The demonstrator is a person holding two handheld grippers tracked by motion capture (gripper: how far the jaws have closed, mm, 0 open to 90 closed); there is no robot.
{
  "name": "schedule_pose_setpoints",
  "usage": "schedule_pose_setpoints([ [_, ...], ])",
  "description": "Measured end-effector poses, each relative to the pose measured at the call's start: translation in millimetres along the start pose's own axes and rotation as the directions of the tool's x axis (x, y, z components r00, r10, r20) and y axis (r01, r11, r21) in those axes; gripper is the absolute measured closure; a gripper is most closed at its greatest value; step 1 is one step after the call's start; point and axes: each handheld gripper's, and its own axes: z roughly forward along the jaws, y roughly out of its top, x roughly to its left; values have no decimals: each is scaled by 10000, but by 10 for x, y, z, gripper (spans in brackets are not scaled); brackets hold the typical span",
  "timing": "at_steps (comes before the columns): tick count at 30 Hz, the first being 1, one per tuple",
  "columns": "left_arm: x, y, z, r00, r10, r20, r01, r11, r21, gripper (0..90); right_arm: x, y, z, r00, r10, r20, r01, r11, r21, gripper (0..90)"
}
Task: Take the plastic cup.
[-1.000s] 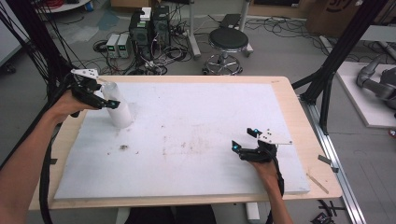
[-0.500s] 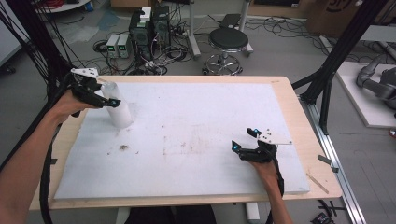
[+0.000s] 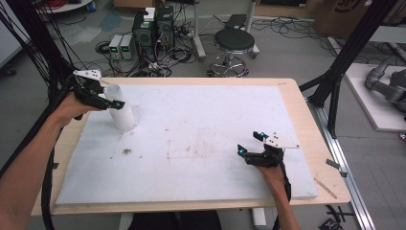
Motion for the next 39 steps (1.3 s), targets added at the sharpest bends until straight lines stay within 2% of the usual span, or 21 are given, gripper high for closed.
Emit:
schedule_pose_setpoints([
  [9, -16, 20, -27, 10000, -29, -89, 29, 10000, -36, 321, 3, 1, 0, 10000, 28, -11, -28, 10000, 30, 142],
  [17, -39, 52, -119, 9996, -169, -206, 160, 9989, -432, 323, 11, 2, 4, 10000, 76, -7, -76, 10000, 36, 142],
  [19, -46, 71, -146, 9996, -137, -231, 128, 9992, -374, 322, 8, 1, 3, 10000, 38, -7, -38, 10000, 51, 142],
  [23, -77, 171, -200, 9995, -90, -305, 72, 9984, -567, 322, 8, 1, 3, 10000, 11, -16, -11, 10000, 38, 142],
  [39, -169, 573, -534, 9957, 250, -891, -323, 9962, -810, 326, 1, 0, 0, 10000, 7, -38, -6, 10000, 12, 142],
])
